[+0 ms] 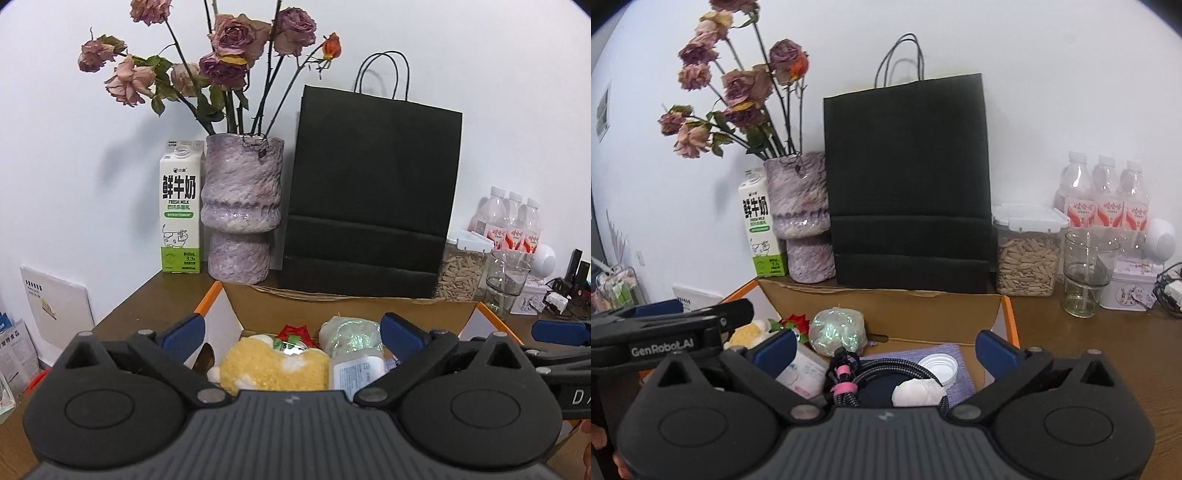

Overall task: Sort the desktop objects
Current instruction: 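Carry the bottle and tissue into the box and open both grippers, then withdraw both open grippers from the box toward the items on the table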

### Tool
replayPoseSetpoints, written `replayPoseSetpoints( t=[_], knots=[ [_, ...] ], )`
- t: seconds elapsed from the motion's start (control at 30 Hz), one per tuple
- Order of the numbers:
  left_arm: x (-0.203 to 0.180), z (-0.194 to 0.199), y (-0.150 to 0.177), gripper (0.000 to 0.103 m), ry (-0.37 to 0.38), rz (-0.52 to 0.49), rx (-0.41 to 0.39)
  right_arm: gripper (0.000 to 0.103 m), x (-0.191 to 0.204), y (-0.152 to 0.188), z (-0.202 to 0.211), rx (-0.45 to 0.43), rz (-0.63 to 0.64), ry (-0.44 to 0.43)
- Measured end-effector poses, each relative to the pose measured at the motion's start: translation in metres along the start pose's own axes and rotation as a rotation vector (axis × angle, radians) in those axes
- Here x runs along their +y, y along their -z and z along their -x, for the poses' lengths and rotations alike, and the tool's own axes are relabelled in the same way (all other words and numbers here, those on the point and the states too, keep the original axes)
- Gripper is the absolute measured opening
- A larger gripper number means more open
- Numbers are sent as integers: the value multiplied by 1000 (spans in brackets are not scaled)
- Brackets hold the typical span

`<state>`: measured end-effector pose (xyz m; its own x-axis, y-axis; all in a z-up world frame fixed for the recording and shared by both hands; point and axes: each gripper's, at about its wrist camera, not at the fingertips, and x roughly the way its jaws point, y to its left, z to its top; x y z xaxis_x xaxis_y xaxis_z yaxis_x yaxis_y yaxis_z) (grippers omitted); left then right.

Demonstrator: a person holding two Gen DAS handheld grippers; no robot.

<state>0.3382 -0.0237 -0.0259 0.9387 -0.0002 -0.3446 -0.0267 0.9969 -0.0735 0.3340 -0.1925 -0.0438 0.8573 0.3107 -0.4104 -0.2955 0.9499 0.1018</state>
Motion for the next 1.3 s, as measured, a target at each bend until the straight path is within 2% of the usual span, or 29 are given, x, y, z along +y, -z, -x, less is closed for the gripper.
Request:
replayPoseSetpoints(
  t=[0.23, 0.57, 0.87, 1.0, 1.3],
  knots=[
    [-1, 3, 1, 103, 8, -13, 4, 103, 6, 0, 6, -9, 30, -4],
    [4, 25, 7, 103, 3, -15, -19, 103, 18, 2, 19, -37, 81, 9],
    [4, 50, 19, 103, -3, -35, -22, 103, 24, 15, 46, -38, 80, 29],
    [3, 63, 25, 103, -28, -56, -28, 103, 27, 20, 60, -48, 77, 37],
    [11, 92, 40, 103, -5, -38, -22, 103, 37, 37, 86, -49, 87, 50]
  ],
)
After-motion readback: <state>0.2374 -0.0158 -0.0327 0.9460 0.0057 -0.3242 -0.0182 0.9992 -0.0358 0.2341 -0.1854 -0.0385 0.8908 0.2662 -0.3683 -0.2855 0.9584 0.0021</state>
